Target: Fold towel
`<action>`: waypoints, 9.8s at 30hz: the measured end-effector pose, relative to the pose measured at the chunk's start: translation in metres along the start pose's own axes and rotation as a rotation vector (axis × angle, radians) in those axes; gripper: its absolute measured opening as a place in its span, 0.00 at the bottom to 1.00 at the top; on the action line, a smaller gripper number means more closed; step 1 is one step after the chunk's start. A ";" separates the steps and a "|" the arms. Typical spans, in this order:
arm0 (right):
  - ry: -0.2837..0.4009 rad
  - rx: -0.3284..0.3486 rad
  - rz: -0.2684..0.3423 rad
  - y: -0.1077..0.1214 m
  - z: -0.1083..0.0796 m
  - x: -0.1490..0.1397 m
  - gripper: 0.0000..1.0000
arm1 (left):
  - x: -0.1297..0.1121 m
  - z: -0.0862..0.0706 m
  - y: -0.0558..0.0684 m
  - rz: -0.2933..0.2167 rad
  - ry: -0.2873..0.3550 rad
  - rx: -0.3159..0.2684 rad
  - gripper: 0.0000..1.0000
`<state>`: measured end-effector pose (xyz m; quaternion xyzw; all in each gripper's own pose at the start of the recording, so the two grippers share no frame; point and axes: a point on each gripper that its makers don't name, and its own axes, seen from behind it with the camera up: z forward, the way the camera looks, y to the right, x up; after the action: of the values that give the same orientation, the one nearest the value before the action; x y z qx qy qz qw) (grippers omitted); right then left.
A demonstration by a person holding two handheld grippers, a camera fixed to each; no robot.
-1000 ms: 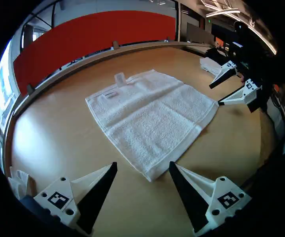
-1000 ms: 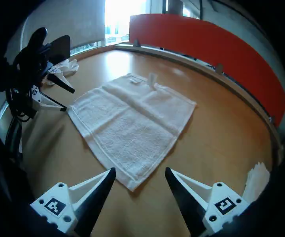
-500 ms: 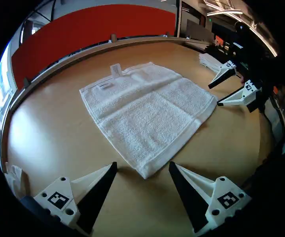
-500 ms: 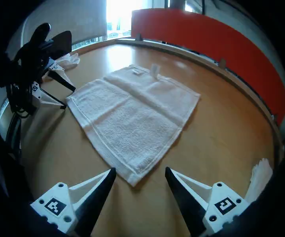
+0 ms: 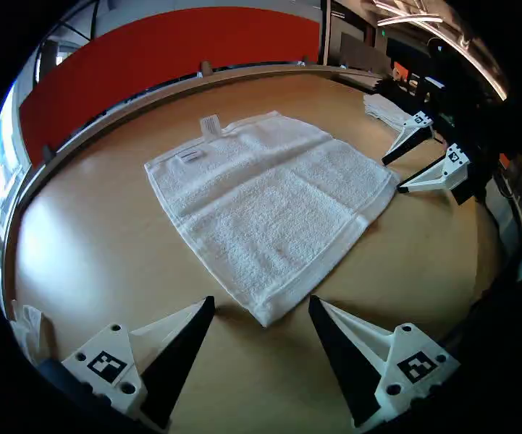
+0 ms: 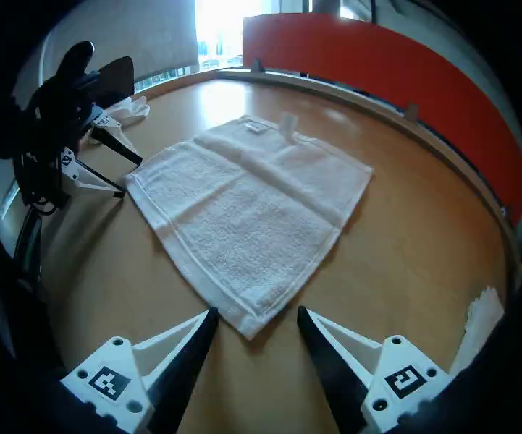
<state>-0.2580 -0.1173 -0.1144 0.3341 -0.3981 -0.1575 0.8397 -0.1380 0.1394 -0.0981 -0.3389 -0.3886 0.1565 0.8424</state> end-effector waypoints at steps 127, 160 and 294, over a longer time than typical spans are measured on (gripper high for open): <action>0.127 0.040 -0.022 -0.015 -0.109 0.095 0.15 | 0.086 -0.121 0.033 -0.224 0.038 0.025 0.11; 0.055 0.026 0.035 0.035 -0.036 0.090 0.15 | 0.112 -0.051 -0.030 -0.239 0.049 0.071 0.11; -0.055 0.017 -0.018 0.044 -0.009 0.024 0.92 | -0.004 -0.090 -0.069 -0.509 0.013 0.374 0.91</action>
<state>-0.2361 -0.0940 -0.0750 0.3403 -0.4191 -0.1709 0.8242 -0.0719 0.0476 -0.0948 -0.0712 -0.4199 0.0071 0.9047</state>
